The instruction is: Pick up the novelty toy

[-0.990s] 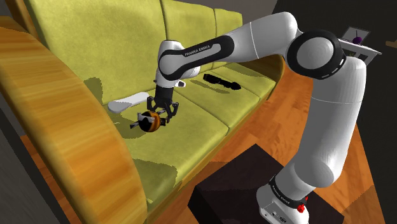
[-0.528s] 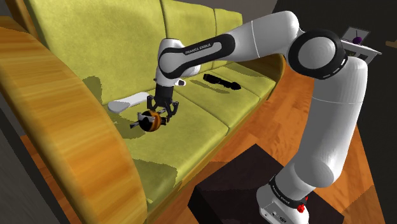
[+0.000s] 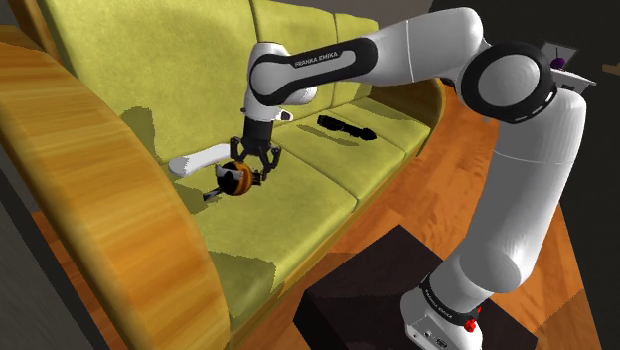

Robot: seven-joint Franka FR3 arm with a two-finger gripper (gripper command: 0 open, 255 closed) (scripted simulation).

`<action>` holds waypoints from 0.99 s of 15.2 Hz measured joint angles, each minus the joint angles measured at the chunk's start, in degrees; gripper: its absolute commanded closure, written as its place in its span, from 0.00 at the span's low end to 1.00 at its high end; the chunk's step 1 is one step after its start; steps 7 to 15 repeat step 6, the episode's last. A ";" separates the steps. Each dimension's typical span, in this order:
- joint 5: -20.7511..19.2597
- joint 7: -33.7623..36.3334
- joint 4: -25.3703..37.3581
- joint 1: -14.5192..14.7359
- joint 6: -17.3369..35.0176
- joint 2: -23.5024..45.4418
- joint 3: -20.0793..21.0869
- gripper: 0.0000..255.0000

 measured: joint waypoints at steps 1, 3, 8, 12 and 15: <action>0.07 0.07 0.42 -0.04 -0.71 -0.29 0.04 1.00; 0.19 0.15 1.29 -0.15 -2.07 -0.82 0.09 1.00; 0.43 0.36 2.18 -0.22 -3.75 -1.68 0.23 1.00; 0.43 0.36 2.18 -0.22 -3.75 -1.68 0.23 1.00; 0.43 0.36 2.18 -0.22 -3.75 -1.68 0.23 1.00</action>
